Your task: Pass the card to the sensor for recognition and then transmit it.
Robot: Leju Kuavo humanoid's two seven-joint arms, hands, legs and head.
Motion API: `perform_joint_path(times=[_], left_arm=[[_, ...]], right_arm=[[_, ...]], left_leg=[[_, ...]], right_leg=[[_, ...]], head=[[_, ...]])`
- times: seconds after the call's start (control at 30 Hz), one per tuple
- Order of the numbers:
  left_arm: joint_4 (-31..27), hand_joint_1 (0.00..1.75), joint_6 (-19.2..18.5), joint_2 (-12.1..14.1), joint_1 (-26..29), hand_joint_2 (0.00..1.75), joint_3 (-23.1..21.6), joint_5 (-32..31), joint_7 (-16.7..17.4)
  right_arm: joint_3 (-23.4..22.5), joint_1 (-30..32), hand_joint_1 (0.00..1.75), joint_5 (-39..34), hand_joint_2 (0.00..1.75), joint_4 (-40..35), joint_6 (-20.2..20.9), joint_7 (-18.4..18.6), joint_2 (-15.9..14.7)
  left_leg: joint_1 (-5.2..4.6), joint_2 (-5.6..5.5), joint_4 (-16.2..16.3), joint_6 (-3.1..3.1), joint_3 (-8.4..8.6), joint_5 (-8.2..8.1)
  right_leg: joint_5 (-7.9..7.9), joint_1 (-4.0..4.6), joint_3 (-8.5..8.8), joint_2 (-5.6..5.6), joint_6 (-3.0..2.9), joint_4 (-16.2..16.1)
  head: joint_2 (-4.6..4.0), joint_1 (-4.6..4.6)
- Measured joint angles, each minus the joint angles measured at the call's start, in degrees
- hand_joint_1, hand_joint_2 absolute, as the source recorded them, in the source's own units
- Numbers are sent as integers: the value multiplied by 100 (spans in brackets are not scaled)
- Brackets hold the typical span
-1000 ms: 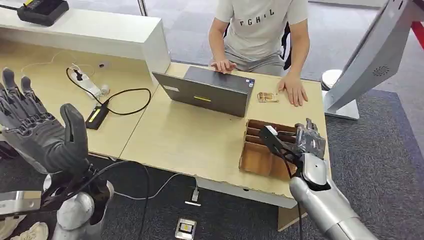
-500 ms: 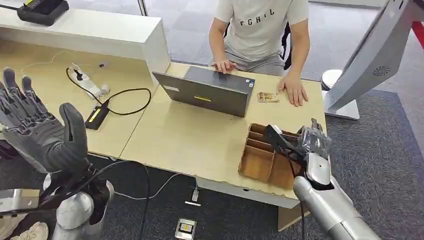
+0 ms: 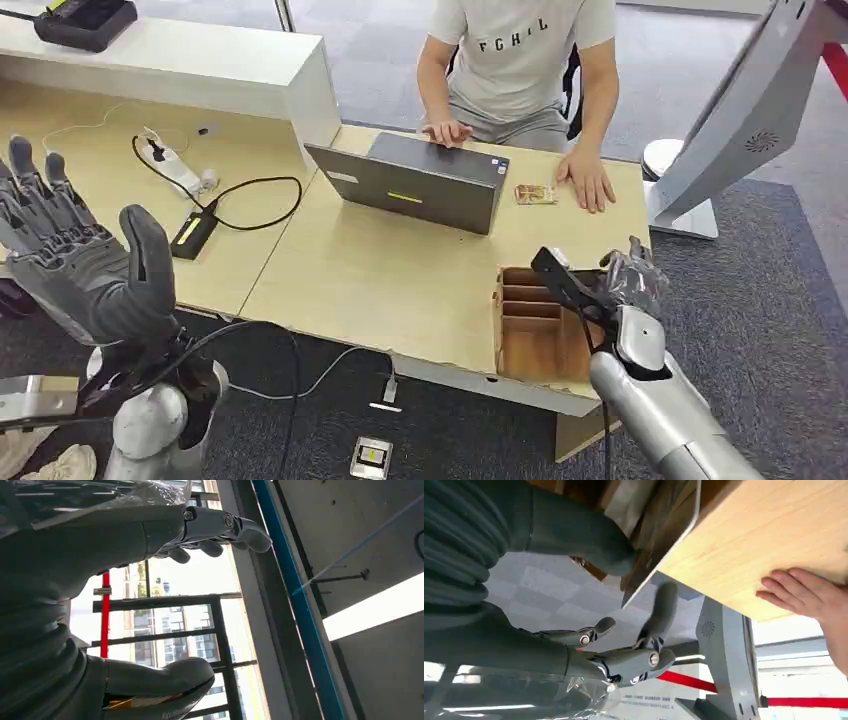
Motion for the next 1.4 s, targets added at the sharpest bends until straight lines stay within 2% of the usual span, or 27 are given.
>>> perform_joint_path(times=[0.9,0.93,0.97,1.0,1.03,1.13,1.4], left_arm=[[0,0,0,0,0,175,0,-39,61],[0,0,0,0,-1,175,0,-26,61],[0,0,0,0,-2,175,0,-7,61],[0,0,0,0,-3,175,0,-2,64],[0,0,0,0,-6,175,0,13,64],[9,0,0,0,-17,175,0,61,55],[37,0,0,0,-96,175,-4,138,44]], right_arm=[[-65,-126,0,77,175,0,-44,-55,0],[-66,-126,16,79,175,0,-29,-55,0],[-68,-126,45,81,175,0,-22,-55,0],[-68,-126,103,85,175,-2,-20,-57,-2],[-68,-125,169,90,175,-4,-18,-63,-2],[-68,-102,175,110,175,-13,6,-68,-7],[-70,-19,169,175,175,-50,57,-52,-55]], left_leg=[[1,0,3,0,10,0],[1,1,2,0,10,0],[1,1,3,0,10,0],[1,1,3,0,11,0],[1,1,3,0,11,0],[1,1,3,0,10,0],[0,0,5,0,7,0]], right_leg=[[0,1,11,1,0,0],[0,1,11,1,0,0],[0,1,11,1,0,0],[0,1,11,1,0,0],[0,1,11,1,0,0],[0,0,10,0,0,0],[0,0,8,1,0,0]], head=[[0,0],[0,0],[0,0],[0,0],[0,0],[0,0],[0,0]])
